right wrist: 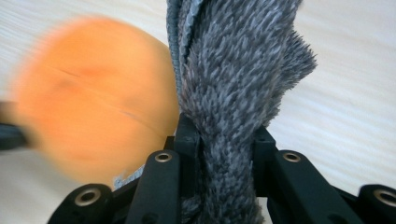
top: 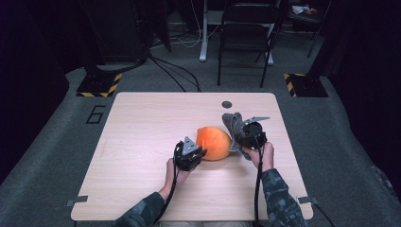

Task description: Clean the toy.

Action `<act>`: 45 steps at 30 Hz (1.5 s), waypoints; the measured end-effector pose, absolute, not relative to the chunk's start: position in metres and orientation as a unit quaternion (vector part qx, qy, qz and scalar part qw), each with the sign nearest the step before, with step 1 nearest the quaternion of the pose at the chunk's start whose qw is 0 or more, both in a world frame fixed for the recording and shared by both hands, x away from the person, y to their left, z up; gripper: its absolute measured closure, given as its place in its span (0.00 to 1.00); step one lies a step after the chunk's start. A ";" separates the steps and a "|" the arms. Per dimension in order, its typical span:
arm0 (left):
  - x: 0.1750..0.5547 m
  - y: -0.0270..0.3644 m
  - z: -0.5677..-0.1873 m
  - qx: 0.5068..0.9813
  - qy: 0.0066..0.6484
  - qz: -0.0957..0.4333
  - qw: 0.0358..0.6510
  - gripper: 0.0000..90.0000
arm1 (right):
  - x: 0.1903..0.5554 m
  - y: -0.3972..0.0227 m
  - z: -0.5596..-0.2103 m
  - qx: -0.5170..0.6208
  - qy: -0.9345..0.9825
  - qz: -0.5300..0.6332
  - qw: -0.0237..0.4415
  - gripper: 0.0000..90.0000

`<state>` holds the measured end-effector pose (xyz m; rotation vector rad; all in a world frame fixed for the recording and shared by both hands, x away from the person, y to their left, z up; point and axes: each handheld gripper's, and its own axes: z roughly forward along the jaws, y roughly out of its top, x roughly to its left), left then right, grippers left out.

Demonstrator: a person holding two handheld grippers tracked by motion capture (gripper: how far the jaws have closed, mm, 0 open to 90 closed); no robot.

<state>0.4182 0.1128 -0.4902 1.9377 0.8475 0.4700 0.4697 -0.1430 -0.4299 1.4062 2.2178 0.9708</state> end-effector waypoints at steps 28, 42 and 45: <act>0.420 0.110 -0.498 0.799 0.335 0.233 0.442 0.84 | 0.461 -0.105 -0.437 0.445 0.813 0.341 0.159 0.82; 0.416 0.109 -0.479 0.790 0.346 0.207 0.463 0.86 | 0.439 -0.074 -0.413 0.388 0.827 0.371 0.166 0.82; 0.417 0.109 -0.485 0.794 0.342 0.205 0.459 0.86 | 0.447 -0.075 -0.429 0.402 0.826 0.362 0.158 0.82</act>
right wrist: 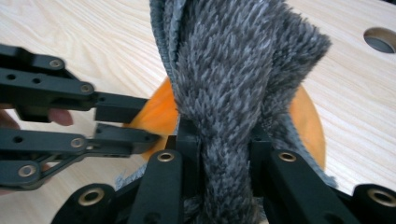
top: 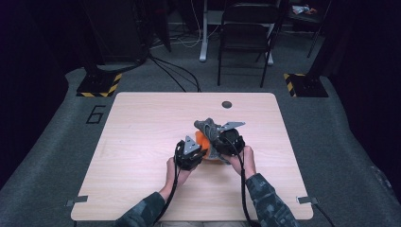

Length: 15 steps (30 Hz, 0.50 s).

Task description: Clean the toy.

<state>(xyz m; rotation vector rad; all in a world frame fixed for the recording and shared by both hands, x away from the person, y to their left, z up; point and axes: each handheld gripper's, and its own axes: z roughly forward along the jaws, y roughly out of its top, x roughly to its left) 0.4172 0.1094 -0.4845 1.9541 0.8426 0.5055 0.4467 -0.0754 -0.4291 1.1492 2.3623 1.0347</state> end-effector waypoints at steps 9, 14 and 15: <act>0.418 0.112 -0.486 0.798 0.335 0.195 0.461 0.84 | 0.456 -0.097 -0.432 0.423 0.822 0.349 0.154 0.82; 0.419 0.113 -0.487 0.797 0.337 0.191 0.463 0.83 | 0.463 -0.112 -0.438 0.456 0.810 0.339 0.145 0.82; 0.419 0.113 -0.487 0.797 0.338 0.190 0.464 0.83 | 0.465 -0.117 -0.441 0.457 0.809 0.337 0.148 0.82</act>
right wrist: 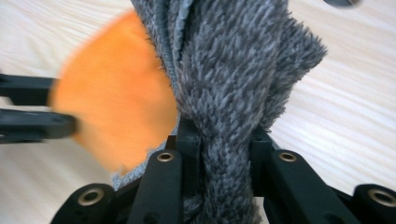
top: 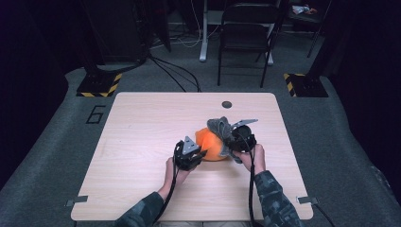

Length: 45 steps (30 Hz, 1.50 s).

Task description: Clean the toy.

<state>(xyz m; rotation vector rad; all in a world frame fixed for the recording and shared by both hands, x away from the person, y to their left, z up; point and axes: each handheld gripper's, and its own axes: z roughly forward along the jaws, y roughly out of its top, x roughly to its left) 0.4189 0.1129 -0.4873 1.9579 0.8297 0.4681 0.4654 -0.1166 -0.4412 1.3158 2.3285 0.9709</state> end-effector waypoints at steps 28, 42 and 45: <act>0.422 0.118 -0.488 0.790 0.344 0.191 0.471 0.78 | 0.457 -0.112 -0.411 0.440 0.793 0.405 0.117 0.82; 0.417 0.114 -0.493 0.803 0.341 0.214 0.439 0.65 | 0.464 -0.109 -0.440 0.446 0.810 0.355 0.135 0.82; 0.417 0.113 -0.494 0.801 0.340 0.217 0.442 0.77 | 0.464 -0.109 -0.439 0.454 0.805 0.357 0.134 0.82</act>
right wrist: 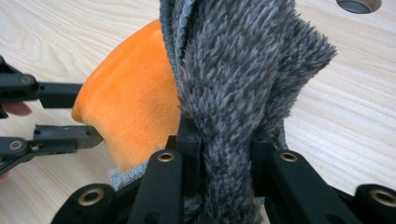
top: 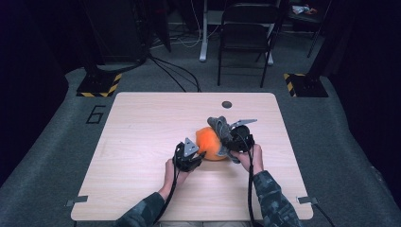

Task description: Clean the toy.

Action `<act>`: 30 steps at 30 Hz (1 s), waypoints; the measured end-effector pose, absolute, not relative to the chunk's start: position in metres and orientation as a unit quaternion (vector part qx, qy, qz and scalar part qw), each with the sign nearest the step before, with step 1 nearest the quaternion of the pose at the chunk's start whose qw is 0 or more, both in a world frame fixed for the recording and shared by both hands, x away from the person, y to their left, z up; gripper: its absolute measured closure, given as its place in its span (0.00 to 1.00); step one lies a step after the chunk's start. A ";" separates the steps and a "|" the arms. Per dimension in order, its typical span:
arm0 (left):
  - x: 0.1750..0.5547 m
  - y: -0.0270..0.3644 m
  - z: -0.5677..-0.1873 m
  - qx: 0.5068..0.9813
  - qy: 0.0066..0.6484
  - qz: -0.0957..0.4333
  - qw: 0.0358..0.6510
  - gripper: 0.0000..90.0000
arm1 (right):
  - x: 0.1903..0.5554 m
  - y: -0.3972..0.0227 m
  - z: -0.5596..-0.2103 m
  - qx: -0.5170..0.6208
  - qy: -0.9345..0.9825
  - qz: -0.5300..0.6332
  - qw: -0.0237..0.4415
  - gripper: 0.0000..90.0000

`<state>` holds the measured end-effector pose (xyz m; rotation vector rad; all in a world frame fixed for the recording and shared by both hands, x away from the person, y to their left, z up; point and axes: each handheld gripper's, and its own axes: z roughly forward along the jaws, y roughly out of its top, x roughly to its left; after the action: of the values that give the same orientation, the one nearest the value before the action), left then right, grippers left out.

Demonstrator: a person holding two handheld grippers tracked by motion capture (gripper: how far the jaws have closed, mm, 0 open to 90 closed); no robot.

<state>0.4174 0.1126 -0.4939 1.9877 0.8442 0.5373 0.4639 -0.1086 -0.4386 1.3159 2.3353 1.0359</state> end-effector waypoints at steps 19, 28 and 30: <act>0.419 0.113 -0.492 0.803 0.336 0.203 0.449 0.81 | 0.450 -0.071 -0.426 0.409 0.819 0.370 0.158 0.81; 0.419 0.114 -0.493 0.802 0.337 0.202 0.450 0.81 | 0.455 -0.084 -0.429 0.421 0.820 0.352 0.164 0.81; 0.419 0.114 -0.493 0.803 0.334 0.201 0.450 0.81 | 0.455 -0.089 -0.429 0.427 0.819 0.347 0.163 0.81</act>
<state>0.4193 0.1137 -0.4931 1.9856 0.8268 0.4975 0.4550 -0.0886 -0.4294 1.2187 2.3361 0.9898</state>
